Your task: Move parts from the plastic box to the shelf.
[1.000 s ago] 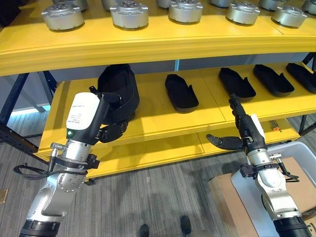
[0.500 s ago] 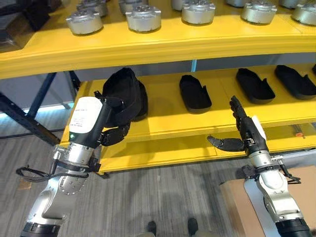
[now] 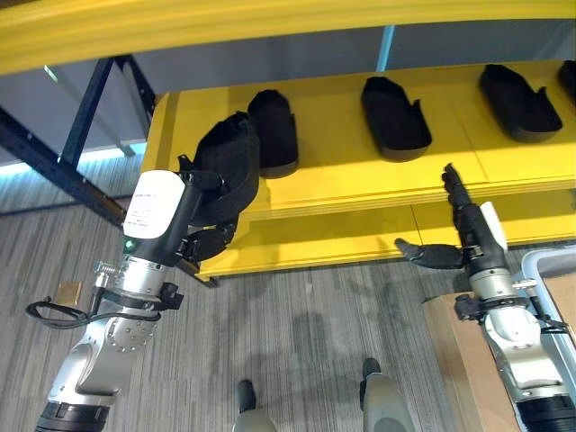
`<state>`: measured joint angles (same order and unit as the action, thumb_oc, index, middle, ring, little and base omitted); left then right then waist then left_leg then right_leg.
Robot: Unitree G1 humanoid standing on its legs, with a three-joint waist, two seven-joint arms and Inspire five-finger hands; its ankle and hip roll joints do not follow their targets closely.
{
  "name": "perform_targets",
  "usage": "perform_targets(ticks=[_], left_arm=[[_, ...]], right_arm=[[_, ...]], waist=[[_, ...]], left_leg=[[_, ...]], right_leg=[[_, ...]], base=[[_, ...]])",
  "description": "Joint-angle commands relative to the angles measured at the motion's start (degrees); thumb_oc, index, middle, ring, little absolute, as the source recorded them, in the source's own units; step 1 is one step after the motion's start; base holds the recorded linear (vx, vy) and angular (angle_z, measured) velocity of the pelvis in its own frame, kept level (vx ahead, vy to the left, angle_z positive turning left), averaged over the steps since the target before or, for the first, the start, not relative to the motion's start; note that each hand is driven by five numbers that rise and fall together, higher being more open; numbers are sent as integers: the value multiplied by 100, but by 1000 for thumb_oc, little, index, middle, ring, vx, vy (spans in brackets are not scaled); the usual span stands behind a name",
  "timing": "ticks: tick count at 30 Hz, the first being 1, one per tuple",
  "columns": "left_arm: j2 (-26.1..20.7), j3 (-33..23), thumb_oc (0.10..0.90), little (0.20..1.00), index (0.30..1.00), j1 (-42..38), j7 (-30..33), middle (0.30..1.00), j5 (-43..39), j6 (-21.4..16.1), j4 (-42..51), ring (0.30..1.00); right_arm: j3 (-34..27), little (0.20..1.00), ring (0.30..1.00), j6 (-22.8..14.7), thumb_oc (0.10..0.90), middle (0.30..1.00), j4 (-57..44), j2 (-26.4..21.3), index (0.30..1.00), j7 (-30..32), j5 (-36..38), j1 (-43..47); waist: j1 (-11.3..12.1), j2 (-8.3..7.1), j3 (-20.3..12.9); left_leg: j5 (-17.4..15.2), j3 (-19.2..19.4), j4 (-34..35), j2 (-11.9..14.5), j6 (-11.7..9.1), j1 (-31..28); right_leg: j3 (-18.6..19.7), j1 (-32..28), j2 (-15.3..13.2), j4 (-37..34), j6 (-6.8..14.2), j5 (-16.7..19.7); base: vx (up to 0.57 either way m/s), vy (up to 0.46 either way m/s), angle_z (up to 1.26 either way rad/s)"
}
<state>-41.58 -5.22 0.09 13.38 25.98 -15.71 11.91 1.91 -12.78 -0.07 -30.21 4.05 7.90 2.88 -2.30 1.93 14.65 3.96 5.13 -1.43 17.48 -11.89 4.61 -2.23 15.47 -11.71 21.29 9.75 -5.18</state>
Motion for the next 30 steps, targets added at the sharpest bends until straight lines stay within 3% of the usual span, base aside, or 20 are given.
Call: perform_targets(ticks=[1,13,17,20,21,22,23,26,27,30], left_arm=[[-110,-689,400,300,300,-424,705,300,-234,-398,678,300],[-155,-650,400,300,300,-472,717,300,-219,-367,694,300],[-157,-587,400,300,300,-657,764,300,-238,-326,679,300],[-210,-507,400,300,300,-752,771,300,-256,-337,678,300],[-331,-401,400,300,300,-873,784,300,-177,-320,672,300],[-339,-392,400,300,300,-888,790,300,-172,-320,661,300],[-516,-360,400,300,300,-982,818,300,-92,-302,680,300],[-741,-222,400,300,300,-1174,847,300,-46,-287,658,300],[-774,-222,400,300,300,-1197,860,300,-11,-266,648,300],[-746,-277,400,300,300,-1127,814,300,69,-253,664,300]], right_arm=[[-375,1000,1000,-646,900,1000,-755,-291,1000,231,11,385],[-633,1000,1000,-555,900,1000,-775,-93,1000,186,-76,41],[-571,1000,1000,-523,900,1000,-804,-78,1000,184,-83,150],[-571,1000,1000,-510,900,1000,-801,-44,1000,193,-101,172],[-485,1000,1000,-506,900,1000,-789,12,1000,205,-144,257],[-486,1000,1000,-506,900,1000,-785,19,1000,206,-147,264],[-396,1000,1000,-495,900,1000,-803,62,1000,200,-229,347],[-247,1000,1000,-478,900,1000,-786,142,1000,247,-288,448],[-208,1000,1000,-487,900,1000,-780,157,1000,258,-322,481],[-139,1000,1000,-497,900,1000,-713,147,1000,209,-315,497]], waist=[[-132,-5,-745],[-67,-303,-958],[3,-525,-910],[-17,-569,-910],[-35,-574,-912],[-24,-594,-913],[-61,-601,-903],[-84,-547,-831],[-94,-508,-803],[-202,-442,-803]], left_leg=[[896,-244,561,608,17,-48],[85,-355,60,63,144,-18],[-576,-528,-950,-280,300,386],[-885,-575,-1349,-458,424,575],[-1128,-521,-1555,-686,620,646],[-1148,-504,-1589,-713,644,667],[-1251,-432,-1596,-876,820,654],[-1282,-306,-1360,-1110,1065,472],[-1256,-270,-1269,-1167,1126,381],[-1082,-109,-599,-1302,1213,-66]], right_leg=[[-114,-338,292,201,-373,-519],[-382,-1516,-303,-1376,-6,167],[-317,-1752,-699,-1720,146,629],[-321,-1778,-880,-1775,197,909],[-259,-1733,-1120,-1727,249,1410],[-241,-1725,-1148,-1749,270,1440],[-138,-1509,-1294,-1556,215,1953],[-141,-1137,-1423,-1163,153,2446],[-218,-1015,-1377,-1010,110,2367],[-340,-633,-817,-841,-24,1653]], base=[[87,101,10],[106,142,13],[53,193,8],[43,236,16],[32,243,23],[50,420,12],[10,304,23],[19,374,-13],[8,359,-41],[99,283,-47]])
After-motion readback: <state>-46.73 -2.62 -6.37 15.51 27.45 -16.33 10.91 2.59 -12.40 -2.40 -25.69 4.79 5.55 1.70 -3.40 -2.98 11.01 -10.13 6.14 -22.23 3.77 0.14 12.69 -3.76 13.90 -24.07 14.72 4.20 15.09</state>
